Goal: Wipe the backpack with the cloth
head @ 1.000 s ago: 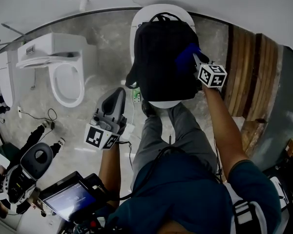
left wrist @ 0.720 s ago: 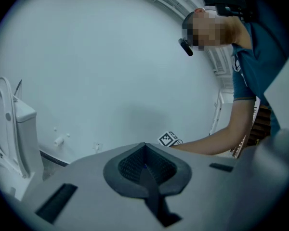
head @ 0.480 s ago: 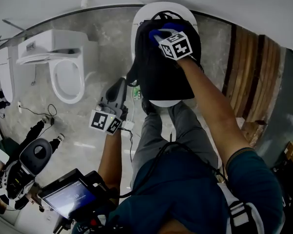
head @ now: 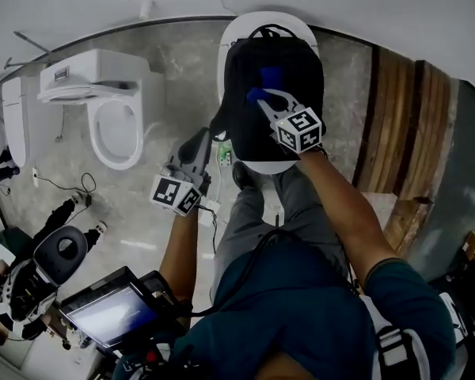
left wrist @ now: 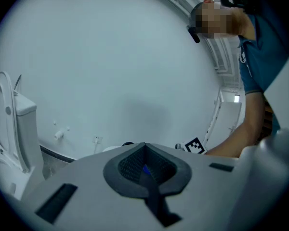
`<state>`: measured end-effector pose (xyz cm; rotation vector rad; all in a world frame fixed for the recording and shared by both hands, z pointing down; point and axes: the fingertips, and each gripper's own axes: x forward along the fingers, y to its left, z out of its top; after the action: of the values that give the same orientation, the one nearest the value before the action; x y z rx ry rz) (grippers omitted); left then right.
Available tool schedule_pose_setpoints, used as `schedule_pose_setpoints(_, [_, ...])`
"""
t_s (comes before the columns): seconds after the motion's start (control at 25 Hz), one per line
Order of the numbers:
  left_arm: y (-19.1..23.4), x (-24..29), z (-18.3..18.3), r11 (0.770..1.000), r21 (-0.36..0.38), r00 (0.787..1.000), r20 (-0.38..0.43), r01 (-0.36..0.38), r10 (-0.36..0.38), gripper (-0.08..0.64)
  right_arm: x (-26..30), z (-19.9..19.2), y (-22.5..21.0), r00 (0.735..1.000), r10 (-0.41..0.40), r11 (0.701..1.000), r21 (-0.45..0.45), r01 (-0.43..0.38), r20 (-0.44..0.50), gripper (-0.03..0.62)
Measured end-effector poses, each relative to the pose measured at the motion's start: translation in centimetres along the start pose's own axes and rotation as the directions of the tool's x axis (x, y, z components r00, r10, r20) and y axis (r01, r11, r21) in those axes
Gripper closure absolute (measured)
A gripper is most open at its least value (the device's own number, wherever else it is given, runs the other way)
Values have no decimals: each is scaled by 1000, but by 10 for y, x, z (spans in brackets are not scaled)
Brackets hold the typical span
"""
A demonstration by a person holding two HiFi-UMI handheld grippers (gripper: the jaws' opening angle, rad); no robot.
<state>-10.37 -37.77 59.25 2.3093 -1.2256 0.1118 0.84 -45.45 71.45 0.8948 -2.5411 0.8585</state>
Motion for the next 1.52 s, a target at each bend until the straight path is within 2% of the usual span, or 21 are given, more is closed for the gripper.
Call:
schedule_pose_setpoints(0.2, [-18,-13,7,999,20,999,3,36,-36,557,-26,-37,14,999,-25,998,62,28,-46,572])
schedule_pose_setpoints(0.36, [-42,-29,26,996,65,998,14,64,-65,557,-55,-55,25,994,-52,991,122,63,-91,572])
schedule_pose_setpoints(0.56, [-75,-53,60,989,104,992,55,106,-112,557,-113,-8,54,996,-81,993,90,79,22,572])
schedule_pose_setpoints(0.72, [-102,-77,91,980,152,985,91,132,-147,557,-173,48,88,979,-108,994,34,104,173,572])
schedule_pose_setpoints(0.88, [-124,-92,121,971,197,976,141,139,-168,557,-234,115,116,926,-134,988,-28,154,353,572])
schedule_pose_setpoints(1.04, [-142,-140,149,953,255,960,183,162,-212,557,-289,169,182,842,-129,971,-104,213,524,572])
schedule_pose_setpoints(1.2, [-162,-174,164,942,284,951,196,180,-240,557,-341,204,240,778,-114,936,-195,293,618,572])
schedule_pose_setpoints(1.4, [-193,-207,182,929,313,938,217,197,-271,557,-397,224,295,734,-94,894,-268,360,672,572])
schedule_pose_setpoints(1.52, [-211,-227,188,927,321,930,243,191,-276,557,-425,224,316,720,-85,886,-279,371,689,572])
